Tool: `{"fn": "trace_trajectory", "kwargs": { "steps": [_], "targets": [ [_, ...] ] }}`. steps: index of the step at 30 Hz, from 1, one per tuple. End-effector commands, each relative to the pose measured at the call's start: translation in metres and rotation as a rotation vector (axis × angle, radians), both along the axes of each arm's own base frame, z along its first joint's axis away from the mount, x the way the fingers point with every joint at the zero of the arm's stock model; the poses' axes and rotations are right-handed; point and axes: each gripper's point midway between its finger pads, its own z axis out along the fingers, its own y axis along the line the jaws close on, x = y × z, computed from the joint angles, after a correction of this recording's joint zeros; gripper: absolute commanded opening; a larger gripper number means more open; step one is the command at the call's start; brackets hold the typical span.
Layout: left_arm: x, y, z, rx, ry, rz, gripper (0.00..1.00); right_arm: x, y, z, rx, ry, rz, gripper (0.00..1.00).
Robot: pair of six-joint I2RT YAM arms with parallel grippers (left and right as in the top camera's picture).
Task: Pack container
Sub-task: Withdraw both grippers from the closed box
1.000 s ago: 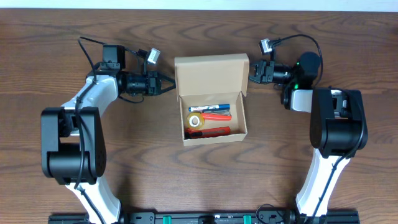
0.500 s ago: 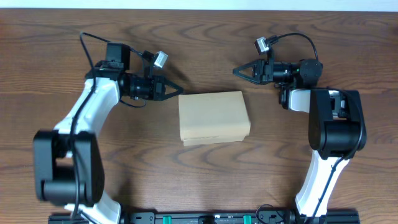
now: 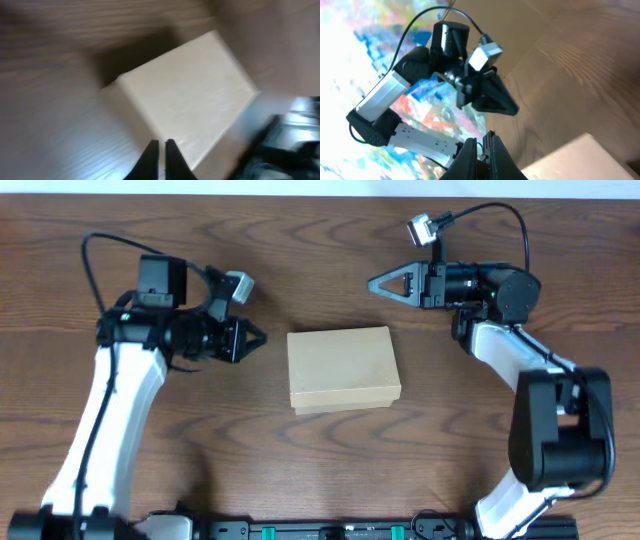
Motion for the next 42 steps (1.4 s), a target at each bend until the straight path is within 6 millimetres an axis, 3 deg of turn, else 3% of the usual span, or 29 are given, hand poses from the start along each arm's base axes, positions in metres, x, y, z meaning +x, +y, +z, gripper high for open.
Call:
{"fn": "trace_trajectory", "kwargs": {
  "steps": [1, 6, 13, 16, 19, 20, 21, 25, 29, 34, 39, 42],
  "targets": [
    [0.005, 0.042, -0.003, 0.255, -0.064, 0.108, 0.11, -0.022, 0.007, 0.024, 0.011, -0.256, 0.031, 0.05],
    [-0.003, 0.047, 0.006, 0.28, -0.083, 0.123, 0.13, -0.033, -0.007, 0.081, 0.032, -0.6, -0.015, 0.07],
    [-0.005, 0.047, 0.007, 0.28, -0.083, 0.123, 0.13, -0.038, -0.034, 0.182, 0.036, -1.017, -0.112, 0.12],
    [-0.005, 0.047, 0.007, 0.28, -0.081, 0.123, 0.13, -0.034, -0.045, 0.221, 0.026, -1.125, -0.157, 0.16],
    [-0.006, 0.047, 0.006, 0.281, -0.077, 0.123, 0.13, -0.016, -0.063, 0.257, 0.022, -1.167, -0.266, 0.24],
    [-0.007, 0.047, 0.006, 0.282, -0.073, 0.122, 0.13, -0.007, -0.071, 0.269, 0.022, -1.16, -0.327, 0.41],
    [-0.007, 0.048, 0.005, 0.283, -0.071, 0.122, 0.13, 0.003, -0.08, 0.279, 0.019, -1.149, -0.397, 0.99],
    [-0.006, 0.057, 0.003, 0.335, -0.073, 0.147, 0.13, 0.044, -0.121, 0.307, -0.037, -1.087, -0.701, 0.99],
    [-0.003, 0.072, 0.001, 0.418, -0.082, 0.189, 0.17, 0.084, -0.164, 0.307, -0.135, -0.925, -1.005, 0.99],
    [-0.001, 0.1, 0.003, 0.547, -0.093, 0.3, 0.19, 0.116, -0.203, 0.269, -0.334, -0.708, -1.256, 0.99],
    [-0.003, 0.129, 0.015, 0.658, -0.119, 0.439, 0.19, 0.125, -0.196, 0.199, -0.612, -0.557, -1.236, 0.99],
    [-0.004, 0.132, 0.024, 0.664, -0.149, 0.462, 0.27, 0.121, -0.17, 0.15, -0.788, -0.484, -1.124, 0.99]
  ]
}}
